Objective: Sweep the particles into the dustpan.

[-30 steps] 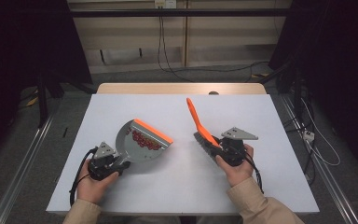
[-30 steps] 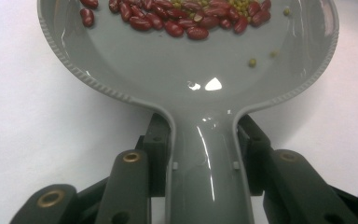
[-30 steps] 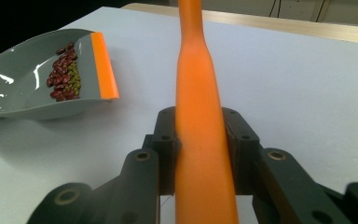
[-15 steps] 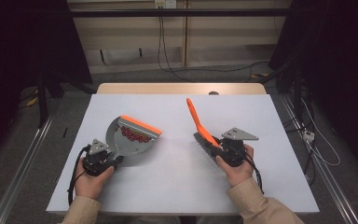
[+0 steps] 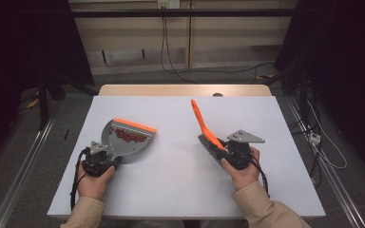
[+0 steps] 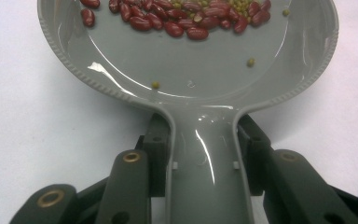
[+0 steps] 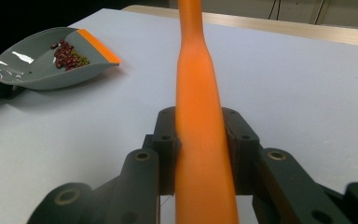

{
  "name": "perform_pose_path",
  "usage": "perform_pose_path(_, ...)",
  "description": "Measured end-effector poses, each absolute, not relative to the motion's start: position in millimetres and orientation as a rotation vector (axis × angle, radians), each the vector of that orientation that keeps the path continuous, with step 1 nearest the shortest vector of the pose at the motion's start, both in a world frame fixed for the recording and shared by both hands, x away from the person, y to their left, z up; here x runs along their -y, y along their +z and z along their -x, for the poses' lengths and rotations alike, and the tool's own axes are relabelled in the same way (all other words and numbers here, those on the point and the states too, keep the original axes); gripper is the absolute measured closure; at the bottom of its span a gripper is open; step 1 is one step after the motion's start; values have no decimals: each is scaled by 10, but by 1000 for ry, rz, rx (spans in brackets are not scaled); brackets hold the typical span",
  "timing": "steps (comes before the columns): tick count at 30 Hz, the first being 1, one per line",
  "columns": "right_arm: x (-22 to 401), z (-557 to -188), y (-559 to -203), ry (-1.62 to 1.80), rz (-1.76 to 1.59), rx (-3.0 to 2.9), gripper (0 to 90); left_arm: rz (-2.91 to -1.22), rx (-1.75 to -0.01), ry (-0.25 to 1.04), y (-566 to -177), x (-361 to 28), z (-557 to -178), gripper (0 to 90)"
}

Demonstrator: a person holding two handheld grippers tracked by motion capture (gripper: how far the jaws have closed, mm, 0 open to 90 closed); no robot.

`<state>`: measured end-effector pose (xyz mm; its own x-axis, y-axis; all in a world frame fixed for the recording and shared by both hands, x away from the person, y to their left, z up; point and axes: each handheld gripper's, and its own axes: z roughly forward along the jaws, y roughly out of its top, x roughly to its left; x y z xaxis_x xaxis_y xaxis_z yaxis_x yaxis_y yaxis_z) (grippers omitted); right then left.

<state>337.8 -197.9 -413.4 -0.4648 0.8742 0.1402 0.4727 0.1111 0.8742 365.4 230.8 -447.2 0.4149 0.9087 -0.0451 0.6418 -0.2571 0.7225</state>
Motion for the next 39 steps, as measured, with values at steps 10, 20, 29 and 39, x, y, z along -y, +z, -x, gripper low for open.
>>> perform_pose_path(10,1987,-3376,-4137,1307,-1304,-1981,706,-1967,-1354,501,-4495,-2284,-3668,628)
perform_pose_path(20,2001,-3361,-4144,1305,-1304,-1989,705,-1968,-1296,453,-4445,-2183,-3555,525)
perform_pose_path(29,2029,-3340,-4143,1307,-1312,-1982,706,-1968,-1249,441,-4402,-2156,-3444,474)
perform_pose_path(39,2019,-3343,-4149,1313,-1307,-1983,705,-1981,-1201,410,-4394,-2136,-3423,458)
